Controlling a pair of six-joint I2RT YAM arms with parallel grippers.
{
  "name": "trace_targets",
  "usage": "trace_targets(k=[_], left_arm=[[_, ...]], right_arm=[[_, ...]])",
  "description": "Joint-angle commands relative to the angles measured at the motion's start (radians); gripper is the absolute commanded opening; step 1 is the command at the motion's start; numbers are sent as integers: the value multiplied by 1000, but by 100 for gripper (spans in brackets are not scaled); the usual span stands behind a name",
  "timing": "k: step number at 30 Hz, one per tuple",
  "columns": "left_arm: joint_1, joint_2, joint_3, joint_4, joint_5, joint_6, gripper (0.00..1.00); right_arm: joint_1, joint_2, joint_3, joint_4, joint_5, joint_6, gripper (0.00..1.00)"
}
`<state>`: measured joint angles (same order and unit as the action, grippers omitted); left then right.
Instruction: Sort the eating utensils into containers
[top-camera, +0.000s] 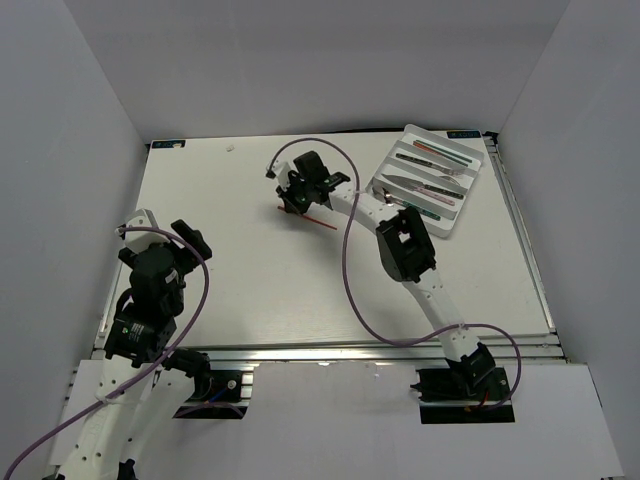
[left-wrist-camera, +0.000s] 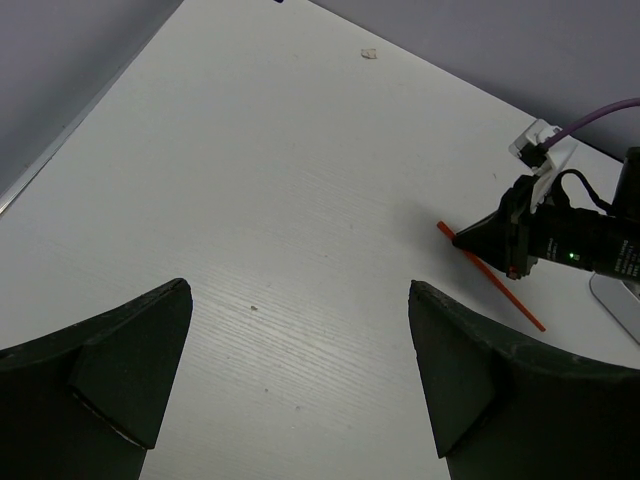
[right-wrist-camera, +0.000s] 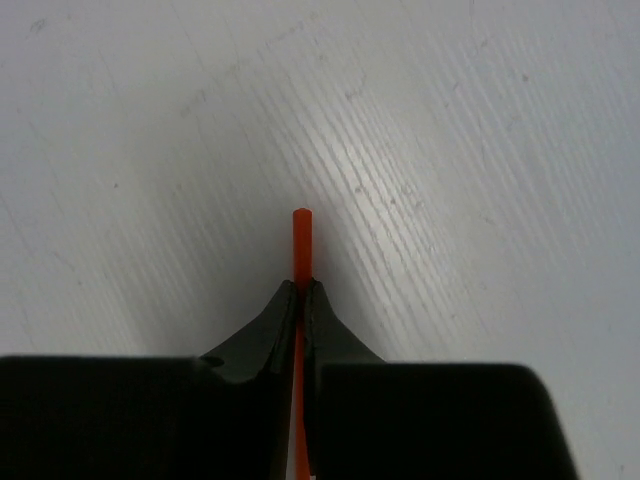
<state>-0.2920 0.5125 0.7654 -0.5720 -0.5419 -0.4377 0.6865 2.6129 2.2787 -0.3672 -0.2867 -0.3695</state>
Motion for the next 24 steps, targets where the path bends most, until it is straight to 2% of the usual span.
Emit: trace_targets(k=[1, 5, 9, 12, 21, 24], left_arm=[[-6, -9, -6, 1, 2, 1, 98], [-6, -12, -6, 0, 0, 1, 98], [-7, -11, -6, 0, -1, -1, 98], [-9, -11, -6, -3, -4, -1, 98], [-9, -23, -6, 0, -1, -1, 98], [-10, -35, -6, 0, 0, -1, 98]], right_arm=[[-18, -19, -105, -220, -8, -11, 0], [-18, -132, -238, -153, 30, 9, 0], [-10, -305, -386, -37, 12, 50, 0], [-12, -376, -465, 29, -6, 64, 0], [-13, -533, -507, 62, -19, 58, 0], [-33, -556, -490, 31, 92, 5, 0]])
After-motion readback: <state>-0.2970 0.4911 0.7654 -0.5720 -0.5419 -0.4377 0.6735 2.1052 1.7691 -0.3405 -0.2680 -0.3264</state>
